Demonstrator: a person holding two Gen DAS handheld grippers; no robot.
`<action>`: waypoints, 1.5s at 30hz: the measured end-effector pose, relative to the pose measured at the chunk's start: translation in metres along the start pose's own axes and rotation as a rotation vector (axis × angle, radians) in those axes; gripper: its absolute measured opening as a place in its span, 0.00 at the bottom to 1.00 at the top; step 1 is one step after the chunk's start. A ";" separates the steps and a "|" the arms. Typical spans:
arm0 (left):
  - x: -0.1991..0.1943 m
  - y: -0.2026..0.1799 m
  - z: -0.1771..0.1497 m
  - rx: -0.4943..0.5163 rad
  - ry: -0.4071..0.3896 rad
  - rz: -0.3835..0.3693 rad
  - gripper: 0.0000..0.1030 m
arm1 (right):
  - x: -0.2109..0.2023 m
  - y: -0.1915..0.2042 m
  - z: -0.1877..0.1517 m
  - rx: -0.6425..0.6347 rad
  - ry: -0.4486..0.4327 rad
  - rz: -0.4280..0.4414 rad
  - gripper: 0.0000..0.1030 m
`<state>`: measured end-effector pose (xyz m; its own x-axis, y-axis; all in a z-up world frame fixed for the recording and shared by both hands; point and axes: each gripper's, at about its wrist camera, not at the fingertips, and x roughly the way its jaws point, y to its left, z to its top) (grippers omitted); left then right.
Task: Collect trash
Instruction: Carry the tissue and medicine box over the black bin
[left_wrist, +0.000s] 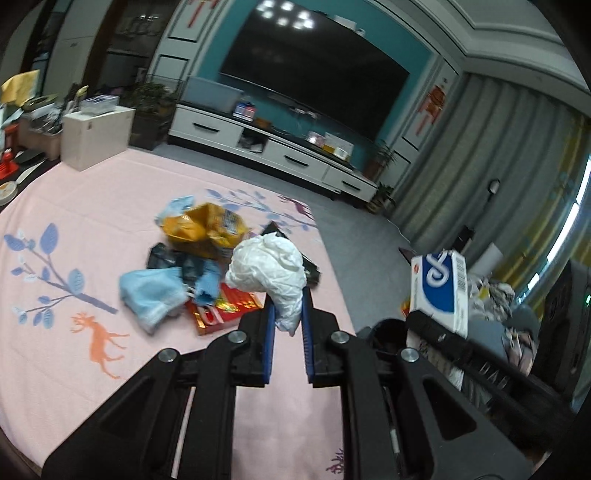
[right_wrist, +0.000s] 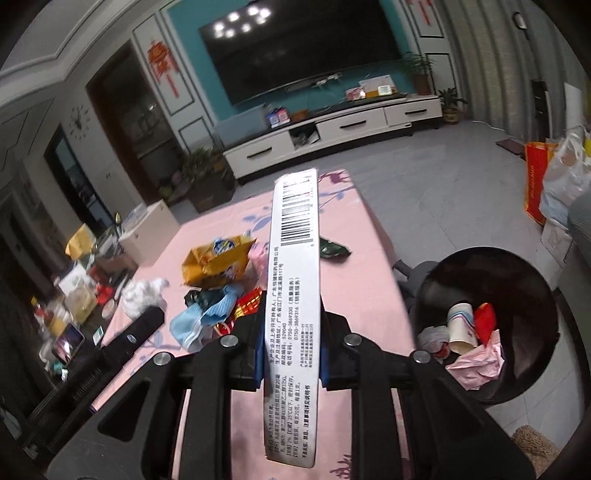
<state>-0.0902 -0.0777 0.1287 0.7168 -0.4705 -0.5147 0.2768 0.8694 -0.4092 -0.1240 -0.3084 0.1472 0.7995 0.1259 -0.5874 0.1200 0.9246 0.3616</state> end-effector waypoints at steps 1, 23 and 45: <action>0.002 -0.005 -0.002 0.014 0.006 -0.008 0.13 | -0.003 -0.004 0.000 0.010 -0.006 0.002 0.22; 0.057 -0.107 -0.057 0.229 0.175 -0.206 0.14 | -0.065 -0.093 -0.011 0.174 -0.070 -0.116 0.22; 0.197 -0.169 -0.044 0.321 0.389 -0.360 0.14 | -0.028 -0.153 0.035 0.257 -0.083 -0.354 0.22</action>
<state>-0.0241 -0.3241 0.0640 0.2733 -0.7107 -0.6482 0.6804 0.6192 -0.3921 -0.1447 -0.4661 0.1336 0.7261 -0.2220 -0.6508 0.5291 0.7848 0.3227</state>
